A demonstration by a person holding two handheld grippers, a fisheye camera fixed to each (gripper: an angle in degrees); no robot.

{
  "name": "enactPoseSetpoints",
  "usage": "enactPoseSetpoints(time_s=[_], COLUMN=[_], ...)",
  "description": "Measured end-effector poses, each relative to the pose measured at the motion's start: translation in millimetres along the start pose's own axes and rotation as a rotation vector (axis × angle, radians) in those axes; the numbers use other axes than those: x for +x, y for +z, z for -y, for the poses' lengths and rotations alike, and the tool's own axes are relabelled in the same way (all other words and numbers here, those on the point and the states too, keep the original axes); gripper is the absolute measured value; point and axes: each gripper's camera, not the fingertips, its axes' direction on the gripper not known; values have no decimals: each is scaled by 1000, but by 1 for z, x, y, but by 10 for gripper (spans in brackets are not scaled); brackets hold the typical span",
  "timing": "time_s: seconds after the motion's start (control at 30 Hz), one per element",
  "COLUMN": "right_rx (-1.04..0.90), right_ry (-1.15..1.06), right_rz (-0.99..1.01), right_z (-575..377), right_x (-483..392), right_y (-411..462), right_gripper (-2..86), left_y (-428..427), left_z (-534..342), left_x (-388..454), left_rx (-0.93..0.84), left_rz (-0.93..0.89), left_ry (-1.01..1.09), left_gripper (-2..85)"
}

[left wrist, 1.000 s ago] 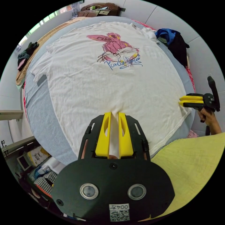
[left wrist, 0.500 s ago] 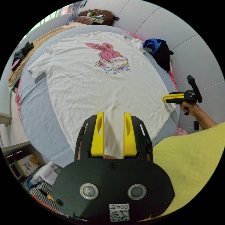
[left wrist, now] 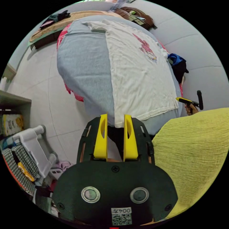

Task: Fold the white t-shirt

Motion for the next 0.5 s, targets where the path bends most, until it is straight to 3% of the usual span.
enactPoseSetpoints(time_s=[0.3,0.5], right_rx=[-7,15], right_ry=[150,346], right_rz=[40,269], right_z=[-49,-87], right_x=[70,126], right_y=[-6,18], right_gripper=[114,114], left_y=[-15,-25], left_z=[-12,-19], left_x=[-17,-40], left_rx=[-1,9], left_rz=[-109,-233], left_ry=[-92,-189], left_gripper=[92,83])
